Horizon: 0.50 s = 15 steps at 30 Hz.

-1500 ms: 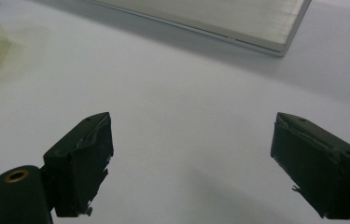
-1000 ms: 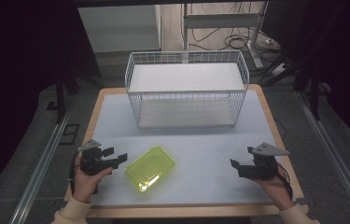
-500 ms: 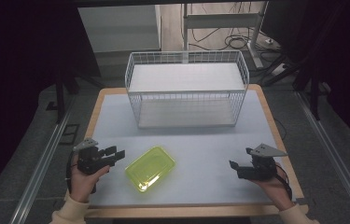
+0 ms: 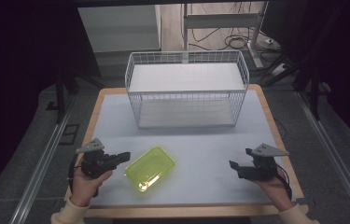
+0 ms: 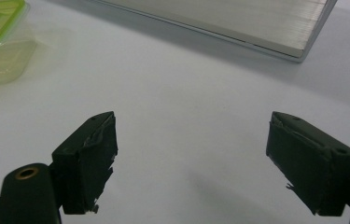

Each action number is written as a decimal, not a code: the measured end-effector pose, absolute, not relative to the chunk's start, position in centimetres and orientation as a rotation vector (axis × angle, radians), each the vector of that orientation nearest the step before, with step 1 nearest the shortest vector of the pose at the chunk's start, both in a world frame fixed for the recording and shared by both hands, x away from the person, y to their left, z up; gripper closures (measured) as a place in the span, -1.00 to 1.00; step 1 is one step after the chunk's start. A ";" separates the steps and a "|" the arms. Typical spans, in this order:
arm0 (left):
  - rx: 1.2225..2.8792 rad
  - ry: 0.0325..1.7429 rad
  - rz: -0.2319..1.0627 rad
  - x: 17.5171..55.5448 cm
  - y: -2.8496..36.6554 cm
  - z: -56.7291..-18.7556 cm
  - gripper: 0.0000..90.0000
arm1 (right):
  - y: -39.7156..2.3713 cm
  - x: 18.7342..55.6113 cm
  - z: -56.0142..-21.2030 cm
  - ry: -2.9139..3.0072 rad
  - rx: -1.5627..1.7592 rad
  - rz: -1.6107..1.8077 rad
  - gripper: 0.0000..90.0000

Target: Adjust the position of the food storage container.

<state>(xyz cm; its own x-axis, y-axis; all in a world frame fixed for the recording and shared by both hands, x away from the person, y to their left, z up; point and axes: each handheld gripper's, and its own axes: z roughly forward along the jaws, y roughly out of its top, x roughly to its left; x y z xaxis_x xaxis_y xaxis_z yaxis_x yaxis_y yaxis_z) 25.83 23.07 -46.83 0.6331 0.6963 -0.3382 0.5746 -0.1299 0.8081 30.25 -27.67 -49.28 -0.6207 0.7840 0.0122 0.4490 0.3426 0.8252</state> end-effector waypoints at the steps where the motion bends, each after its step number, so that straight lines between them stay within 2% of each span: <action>1: 1.816 1.013 0.139 25.8 22.8 -46.8 0.99 | -27.7 30.2 -49.3 2.224 1.085 1.182 -0.63; 15: 1.942 0.903 0.047 24.1 18.5 -47.2 0.99 | -27.7 30.2 -49.3 2.227 1.082 1.175 -0.62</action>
<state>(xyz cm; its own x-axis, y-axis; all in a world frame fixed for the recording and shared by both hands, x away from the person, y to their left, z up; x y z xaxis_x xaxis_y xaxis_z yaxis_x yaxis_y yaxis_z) 24.06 18.45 -47.17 0.7257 0.6071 -0.3239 0.5704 -0.2674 0.7767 30.17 -27.67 -49.32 -0.6212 0.7836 0.0082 0.4492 0.3476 0.8230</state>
